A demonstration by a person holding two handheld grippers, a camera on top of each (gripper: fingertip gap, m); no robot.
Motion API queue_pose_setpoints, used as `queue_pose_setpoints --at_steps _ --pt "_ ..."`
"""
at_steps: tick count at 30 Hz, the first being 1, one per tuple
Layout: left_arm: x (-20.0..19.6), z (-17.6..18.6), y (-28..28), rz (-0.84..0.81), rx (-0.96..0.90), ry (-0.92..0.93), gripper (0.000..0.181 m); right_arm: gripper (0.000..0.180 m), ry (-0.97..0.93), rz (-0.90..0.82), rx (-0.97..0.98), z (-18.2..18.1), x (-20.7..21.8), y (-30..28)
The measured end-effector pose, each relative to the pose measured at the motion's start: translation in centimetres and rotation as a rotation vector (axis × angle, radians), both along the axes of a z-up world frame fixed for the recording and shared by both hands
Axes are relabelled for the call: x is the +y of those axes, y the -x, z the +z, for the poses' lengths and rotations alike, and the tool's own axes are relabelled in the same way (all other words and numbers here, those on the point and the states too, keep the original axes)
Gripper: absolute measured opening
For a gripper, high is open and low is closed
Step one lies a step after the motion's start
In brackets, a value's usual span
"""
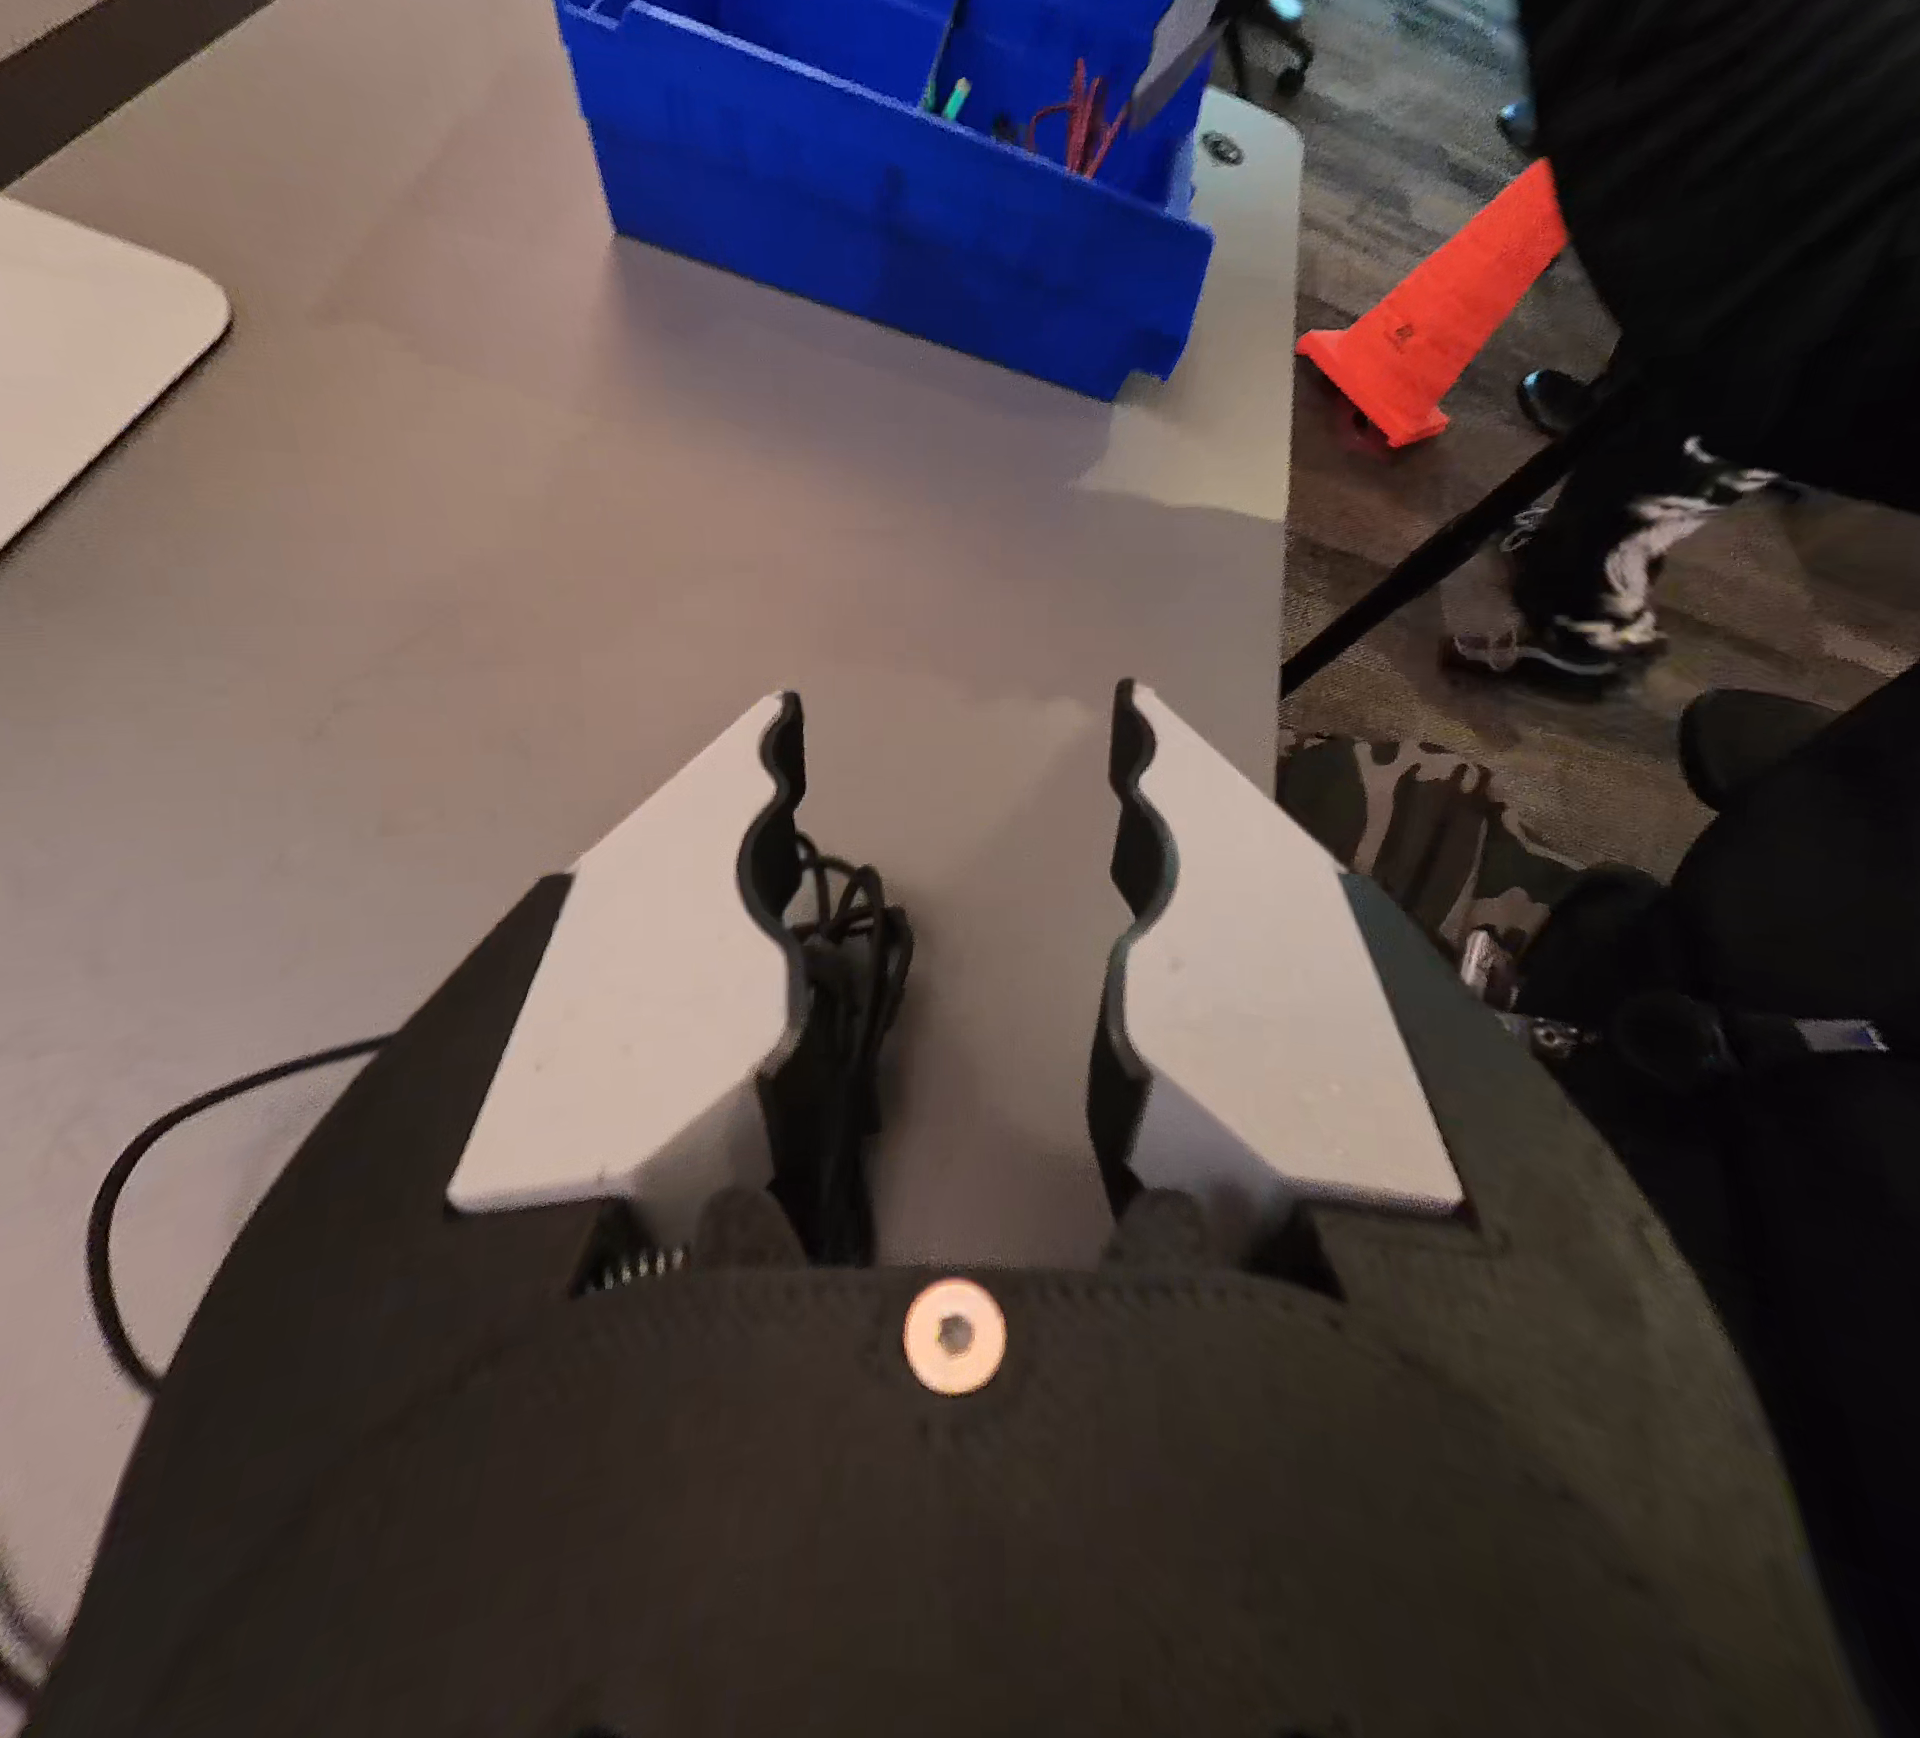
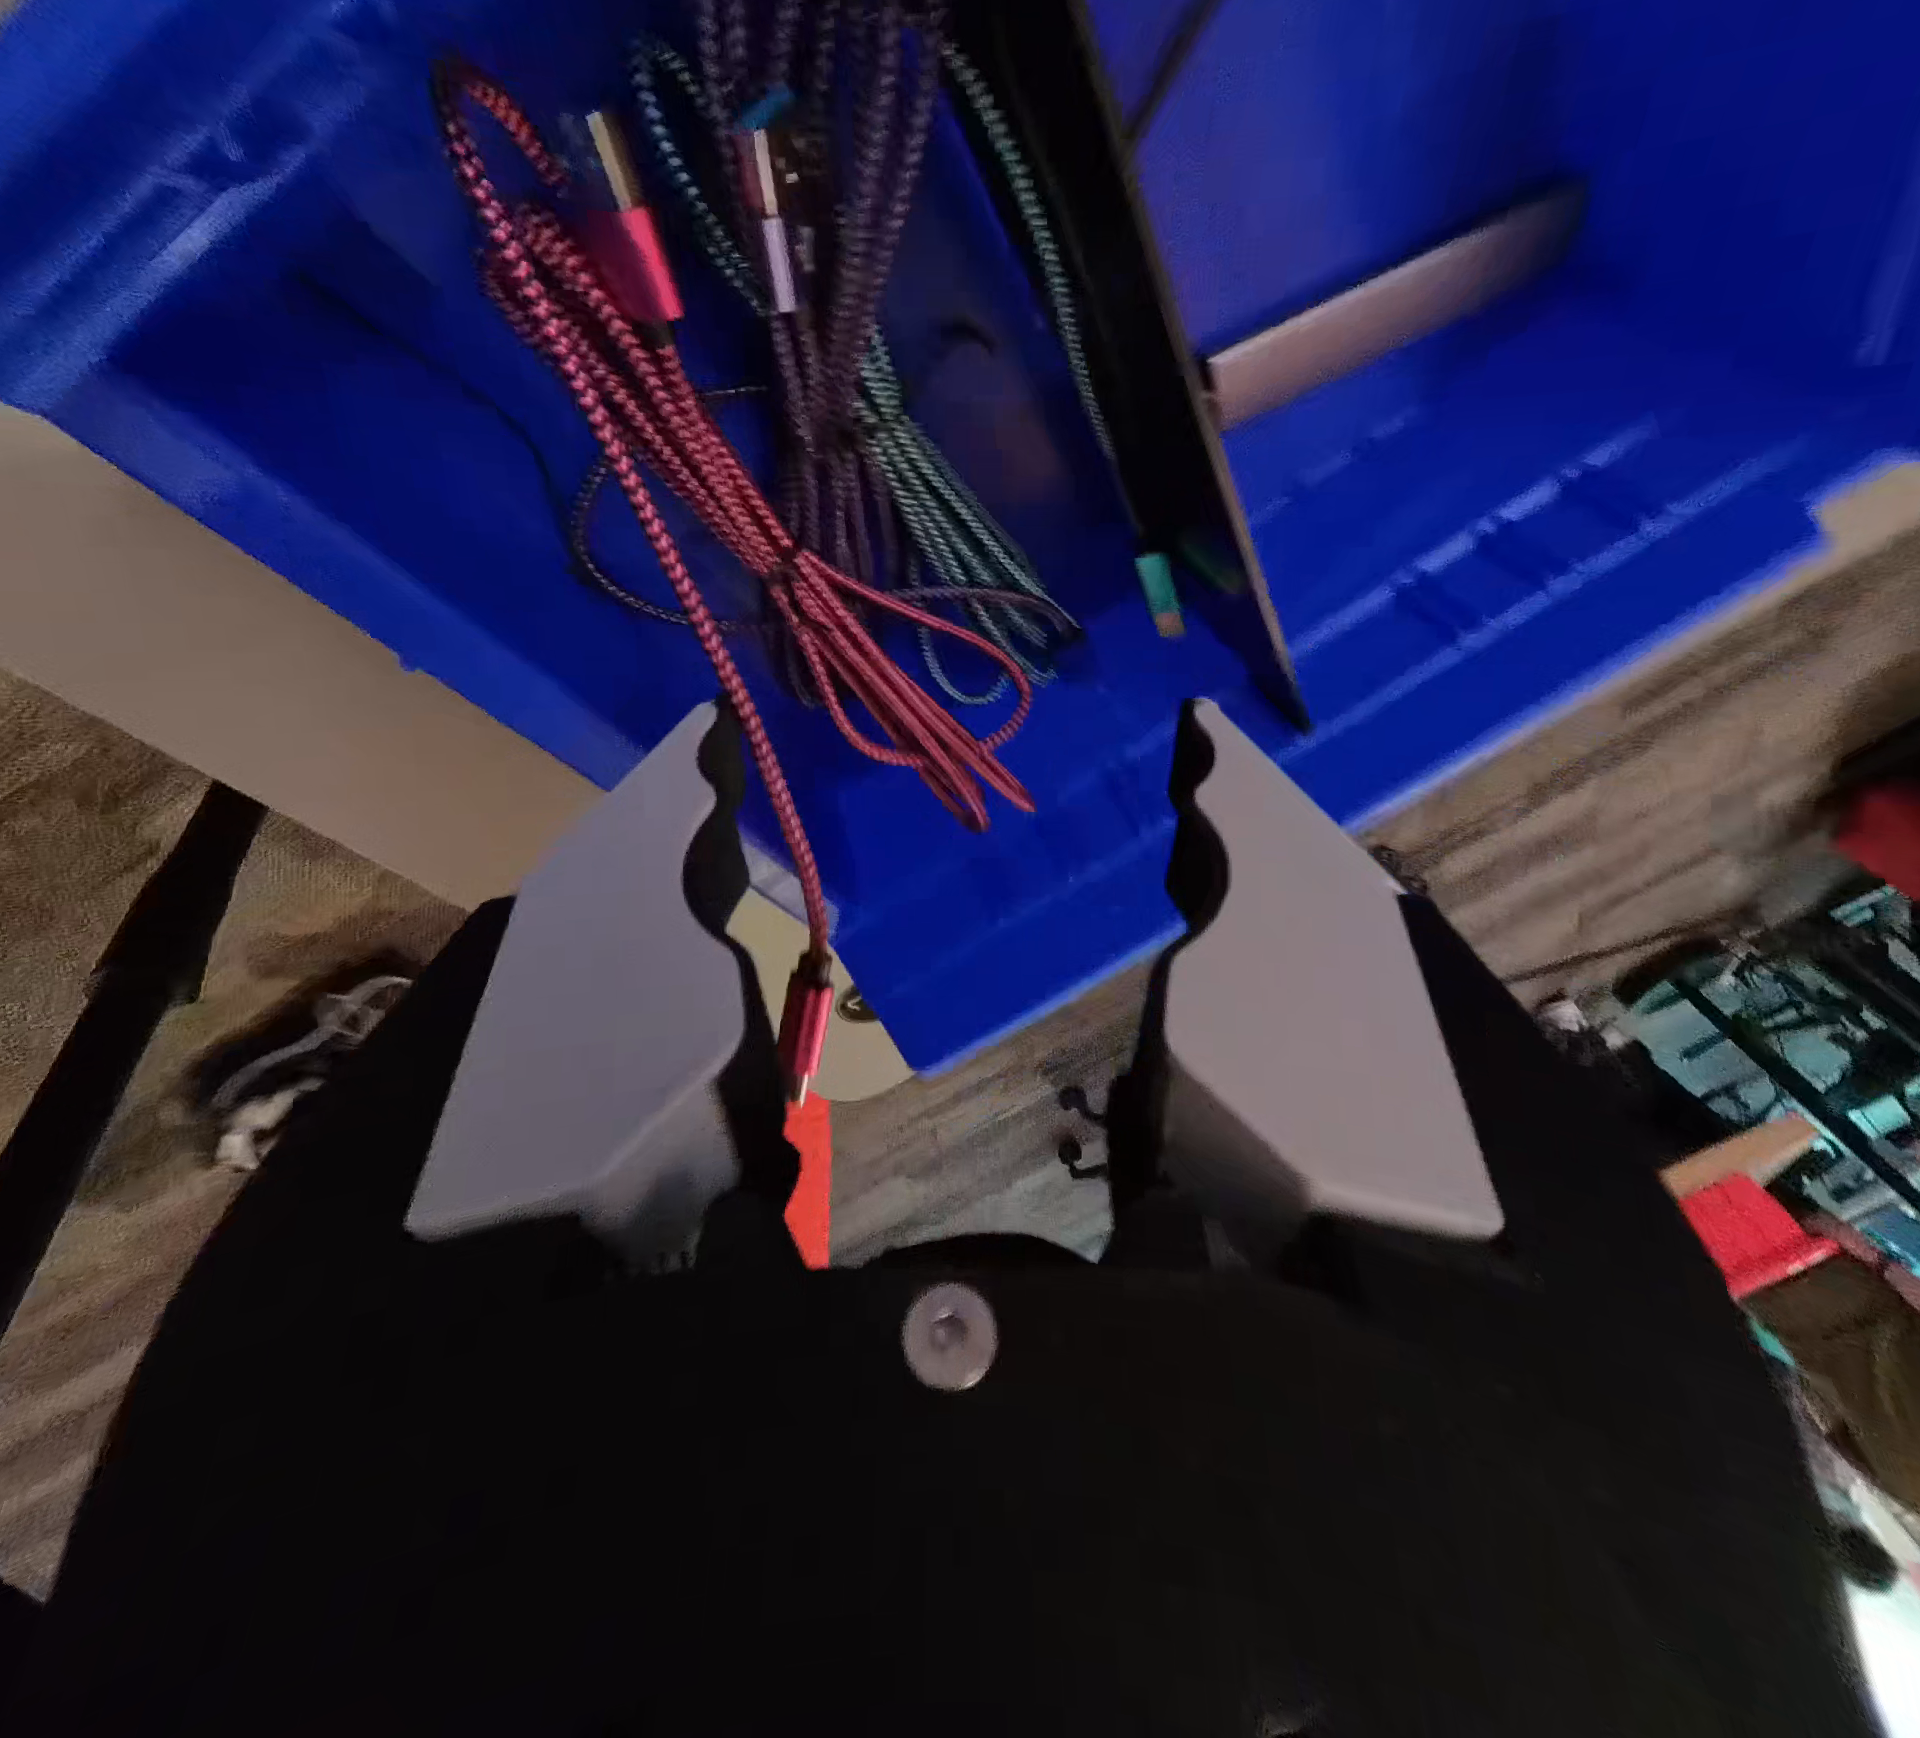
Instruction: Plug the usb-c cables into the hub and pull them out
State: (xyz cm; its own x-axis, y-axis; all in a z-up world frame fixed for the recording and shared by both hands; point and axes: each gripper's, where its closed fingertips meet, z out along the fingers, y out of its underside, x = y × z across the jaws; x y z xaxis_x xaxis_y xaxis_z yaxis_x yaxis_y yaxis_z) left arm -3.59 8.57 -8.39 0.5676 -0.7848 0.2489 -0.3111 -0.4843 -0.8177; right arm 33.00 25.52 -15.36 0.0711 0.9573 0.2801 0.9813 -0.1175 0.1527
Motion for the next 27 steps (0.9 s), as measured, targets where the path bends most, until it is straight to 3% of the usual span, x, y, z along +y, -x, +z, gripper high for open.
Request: queue_pose_setpoints --at_steps 5,8,10,14,16,23,27 --pt "-0.3 -0.1 3.1 0.127 -0.021 -0.015 0.057 0.075 -0.172 0.024 0.146 6.3 -1.0 4.3" --pt "-0.2 -0.4 5.3 0.225 -0.030 -0.035 0.056 0.076 -0.225 0.169 0.293 8.6 -4.3 11.6" --pt "-0.1 -0.3 7.0 0.298 -0.032 -0.065 0.055 0.075 -0.140 0.353 0.457 8.5 -9.1 19.1" --pt "-0.5 0.5 10.0 0.457 -0.095 -0.126 0.053 0.075 0.077 0.602 0.639 4.8 -17.8 32.0" --pt "-1.2 0.8 10.8 0.504 -0.156 -0.141 0.053 0.074 0.151 0.669 0.613 1.4 -20.4 36.3" --pt "-2.1 0.0 13.1 0.574 -0.114 -0.219 0.050 0.061 0.209 0.740 0.400 -7.6 -21.3 43.3" --pt "-2.0 0.4 14.3 0.603 -0.143 -0.238 0.050 0.029 0.335 0.715 0.407 -8.9 -22.3 43.9"
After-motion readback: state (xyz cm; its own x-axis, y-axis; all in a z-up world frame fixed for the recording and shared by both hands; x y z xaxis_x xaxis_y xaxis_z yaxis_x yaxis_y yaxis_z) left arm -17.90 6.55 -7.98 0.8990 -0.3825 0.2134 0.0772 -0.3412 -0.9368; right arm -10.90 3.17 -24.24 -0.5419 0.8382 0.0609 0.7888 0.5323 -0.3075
